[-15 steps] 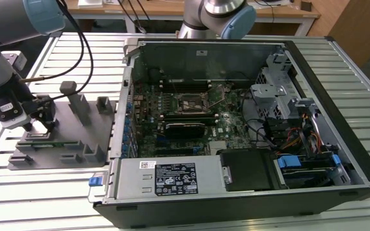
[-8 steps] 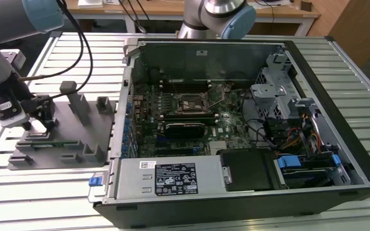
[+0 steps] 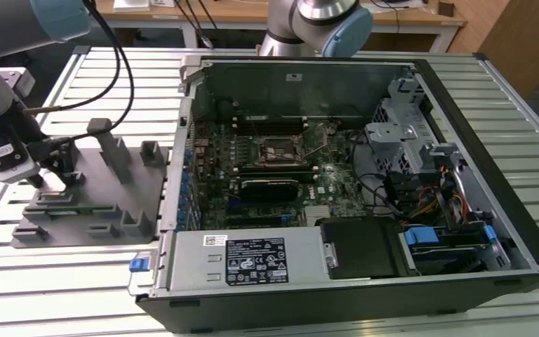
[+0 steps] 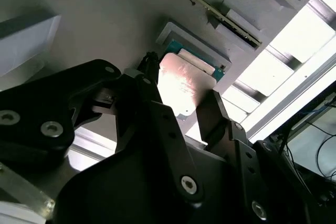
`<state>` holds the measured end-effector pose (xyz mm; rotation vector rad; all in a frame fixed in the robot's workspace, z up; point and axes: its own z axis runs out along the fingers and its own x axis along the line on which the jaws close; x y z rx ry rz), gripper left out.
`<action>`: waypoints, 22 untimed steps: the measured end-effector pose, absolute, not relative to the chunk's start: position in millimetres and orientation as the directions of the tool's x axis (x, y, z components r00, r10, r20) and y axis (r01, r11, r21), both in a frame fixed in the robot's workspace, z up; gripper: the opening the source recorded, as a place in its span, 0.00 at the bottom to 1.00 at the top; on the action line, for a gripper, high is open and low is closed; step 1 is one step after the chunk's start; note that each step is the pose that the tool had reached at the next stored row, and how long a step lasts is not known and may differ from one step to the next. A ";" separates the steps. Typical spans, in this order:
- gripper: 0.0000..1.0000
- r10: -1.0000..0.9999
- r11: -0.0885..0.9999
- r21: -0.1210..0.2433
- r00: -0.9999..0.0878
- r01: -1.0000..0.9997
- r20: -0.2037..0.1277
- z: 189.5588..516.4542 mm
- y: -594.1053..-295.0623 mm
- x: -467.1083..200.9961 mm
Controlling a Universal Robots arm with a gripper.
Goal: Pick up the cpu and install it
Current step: 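Pick up the cpu and move it towards the insertion slot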
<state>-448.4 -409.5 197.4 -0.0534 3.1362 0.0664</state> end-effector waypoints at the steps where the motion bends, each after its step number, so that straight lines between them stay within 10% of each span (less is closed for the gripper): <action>1: 0.53 -0.034 0.999 0.042 -0.999 -0.034 -0.005 198.5 -409.5 -448.4; 22: 0.53 -0.034 0.999 0.042 -0.999 -0.034 -0.005 211.2 -409.5 -448.4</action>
